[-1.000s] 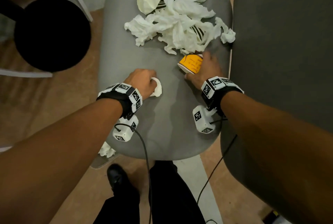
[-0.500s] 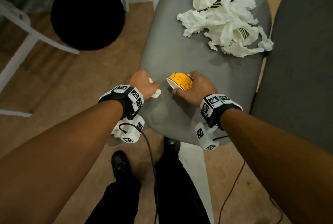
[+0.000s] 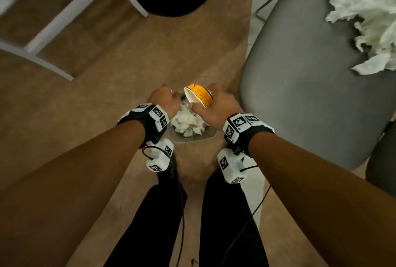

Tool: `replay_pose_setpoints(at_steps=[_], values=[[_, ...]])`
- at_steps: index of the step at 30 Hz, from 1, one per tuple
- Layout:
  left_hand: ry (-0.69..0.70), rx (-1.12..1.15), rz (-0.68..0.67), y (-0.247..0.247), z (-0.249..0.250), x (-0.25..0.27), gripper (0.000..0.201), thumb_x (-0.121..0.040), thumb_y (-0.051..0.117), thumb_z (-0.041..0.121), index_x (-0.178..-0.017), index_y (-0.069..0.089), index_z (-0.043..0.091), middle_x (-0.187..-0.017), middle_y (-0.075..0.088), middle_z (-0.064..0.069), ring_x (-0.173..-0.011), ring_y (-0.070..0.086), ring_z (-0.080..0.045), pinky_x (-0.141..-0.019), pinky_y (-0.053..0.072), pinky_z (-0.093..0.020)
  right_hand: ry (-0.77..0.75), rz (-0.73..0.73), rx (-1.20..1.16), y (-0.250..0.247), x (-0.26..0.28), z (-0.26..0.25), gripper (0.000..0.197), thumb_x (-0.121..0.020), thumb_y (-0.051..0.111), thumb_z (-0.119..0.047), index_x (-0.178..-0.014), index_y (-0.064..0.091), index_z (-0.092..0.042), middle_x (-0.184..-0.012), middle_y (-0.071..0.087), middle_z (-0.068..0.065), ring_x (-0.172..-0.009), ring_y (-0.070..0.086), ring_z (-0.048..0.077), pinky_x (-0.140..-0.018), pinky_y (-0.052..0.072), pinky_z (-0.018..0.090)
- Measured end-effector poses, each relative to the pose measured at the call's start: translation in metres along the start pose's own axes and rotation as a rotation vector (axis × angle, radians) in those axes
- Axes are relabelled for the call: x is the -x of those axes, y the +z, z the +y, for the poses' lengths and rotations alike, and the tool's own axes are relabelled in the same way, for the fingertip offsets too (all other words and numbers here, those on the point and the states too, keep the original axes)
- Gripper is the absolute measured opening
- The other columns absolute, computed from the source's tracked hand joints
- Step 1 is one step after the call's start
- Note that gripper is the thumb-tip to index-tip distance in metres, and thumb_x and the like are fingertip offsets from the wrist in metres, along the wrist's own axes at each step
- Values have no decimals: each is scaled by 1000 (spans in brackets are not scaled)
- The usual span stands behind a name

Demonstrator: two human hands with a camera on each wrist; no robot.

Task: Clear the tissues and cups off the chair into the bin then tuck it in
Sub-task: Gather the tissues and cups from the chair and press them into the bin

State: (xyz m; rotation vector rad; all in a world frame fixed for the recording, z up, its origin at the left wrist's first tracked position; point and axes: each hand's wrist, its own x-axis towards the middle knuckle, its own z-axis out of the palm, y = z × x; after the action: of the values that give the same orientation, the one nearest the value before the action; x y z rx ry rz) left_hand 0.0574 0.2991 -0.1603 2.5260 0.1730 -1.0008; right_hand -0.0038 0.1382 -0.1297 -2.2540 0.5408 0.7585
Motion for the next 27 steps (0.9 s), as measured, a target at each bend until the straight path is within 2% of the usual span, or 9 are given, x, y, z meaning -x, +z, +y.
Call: replay_pose_setpoints(at_steps=[2,4,7,9,12,17,21,25,27], values=[[-99,119,-72,10,-17,-3,43,-98,42,35,-127,44,4,-122,60,-19,-104,58,-38,-83,45,-38,62,-33,40,22,-10,6,71,-81,67,-58,-137,42,-21,-128,63,10,-118,59,33,-81,41,29],[-118,229,-146,21,-28,-8,45,-98,42,33,-134,38,7,-114,55,-11,-100,53,-30,-79,36,-33,123,-82,90,41,-21,16,82,-80,65,-62,-144,34,-21,-127,63,12,-116,60,35,-81,42,31],[-40,339,-263,32,-37,-19,37,-80,48,43,-105,54,17,-109,58,-2,-98,55,-27,-72,36,-32,148,-156,191,61,-35,31,91,-83,64,-61,-153,23,-17,-126,65,13,-113,62,37,-82,46,33],[-11,315,-300,36,-40,-22,14,-83,43,34,-85,49,23,-96,55,2,-94,53,-23,-66,36,-30,127,-176,252,65,-39,38,86,-88,61,-53,-155,20,-18,-123,66,14,-110,63,37,-80,47,34],[-3,348,-273,33,-33,-21,16,-88,44,24,-72,45,24,-75,46,6,-76,47,-18,-63,33,-30,97,-219,304,61,-41,39,74,-91,55,-44,-154,25,-17,-128,63,15,-114,61,37,-86,49,35],[19,237,-152,13,-7,-21,21,-93,53,23,-109,65,16,-94,63,2,-82,57,-16,-71,41,-25,60,-269,268,39,-44,29,54,-88,53,-47,-131,52,-15,-121,65,12,-108,64,33,-79,50,34],[83,190,-75,0,31,-20,23,-92,55,27,-112,64,19,-107,71,-2,-94,67,-21,-83,53,-31,50,-300,120,5,-40,22,53,-89,55,-49,-129,59,-15,-124,66,10,-111,63,31,-95,52,39],[200,84,-4,-10,93,-18,17,-94,54,17,-107,64,17,-95,69,-2,-86,65,-22,-80,51,-29,47,-336,-350,-48,-30,18,39,-81,61,-37,-103,70,-6,-101,73,16,-95,70,36,-88,57,52],[261,22,39,-9,133,-18,19,-94,51,15,-107,65,17,-95,70,-2,-87,65,-23,-81,52,-30,31,-240,-438,-84,-29,28,28,-78,59,-30,-88,70,-6,-89,73,19,-90,69,40,-84,56,57]])
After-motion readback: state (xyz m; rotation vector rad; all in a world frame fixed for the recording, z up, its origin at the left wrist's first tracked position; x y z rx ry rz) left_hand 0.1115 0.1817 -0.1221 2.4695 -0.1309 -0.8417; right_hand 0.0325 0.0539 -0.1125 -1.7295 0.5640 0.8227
